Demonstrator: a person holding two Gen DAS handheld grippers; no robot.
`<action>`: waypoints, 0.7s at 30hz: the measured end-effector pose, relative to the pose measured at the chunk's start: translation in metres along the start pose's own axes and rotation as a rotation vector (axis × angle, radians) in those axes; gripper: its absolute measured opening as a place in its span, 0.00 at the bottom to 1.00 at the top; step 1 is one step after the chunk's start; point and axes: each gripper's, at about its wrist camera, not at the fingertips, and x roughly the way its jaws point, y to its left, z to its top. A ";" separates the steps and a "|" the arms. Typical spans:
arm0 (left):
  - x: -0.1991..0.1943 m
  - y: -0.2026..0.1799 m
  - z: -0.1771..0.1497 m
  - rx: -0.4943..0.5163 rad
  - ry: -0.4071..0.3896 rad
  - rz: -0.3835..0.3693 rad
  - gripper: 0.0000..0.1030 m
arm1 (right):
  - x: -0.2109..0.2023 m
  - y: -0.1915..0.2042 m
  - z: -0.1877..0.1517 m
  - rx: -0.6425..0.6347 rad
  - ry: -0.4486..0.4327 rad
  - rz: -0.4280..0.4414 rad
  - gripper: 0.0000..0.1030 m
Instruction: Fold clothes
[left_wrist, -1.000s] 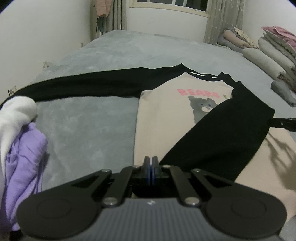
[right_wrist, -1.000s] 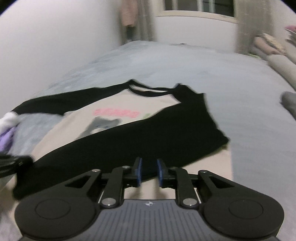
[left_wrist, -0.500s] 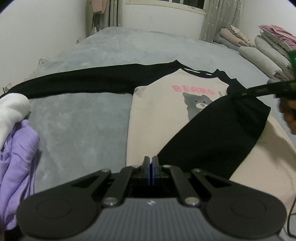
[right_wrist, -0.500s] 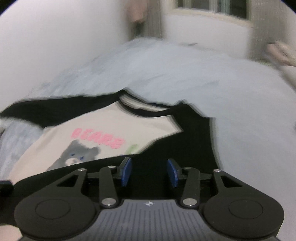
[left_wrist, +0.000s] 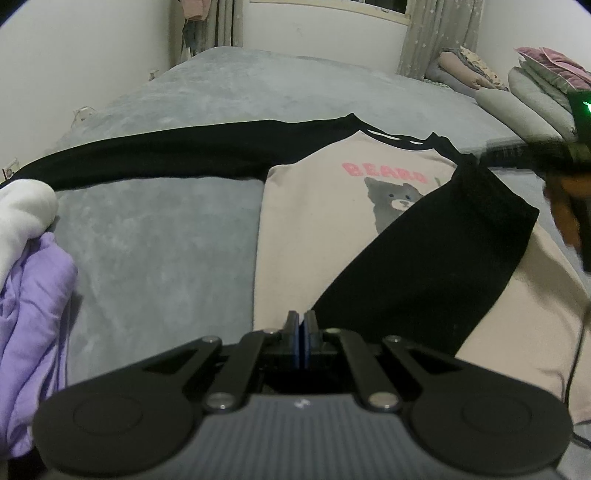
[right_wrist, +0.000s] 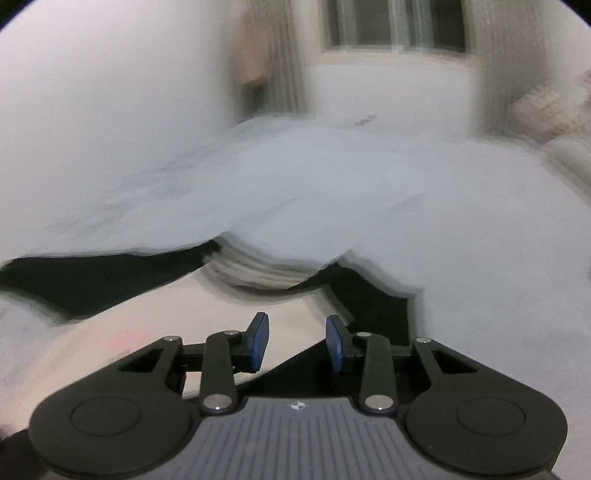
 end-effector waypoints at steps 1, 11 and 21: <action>0.000 0.000 0.000 -0.001 0.000 0.001 0.02 | 0.006 0.008 -0.007 -0.052 0.040 0.027 0.31; 0.000 0.002 0.001 -0.009 0.001 0.002 0.03 | -0.037 -0.010 -0.025 0.051 -0.061 -0.133 0.36; -0.001 0.004 0.002 -0.023 0.001 -0.001 0.04 | -0.070 -0.030 -0.071 0.097 0.008 -0.215 0.26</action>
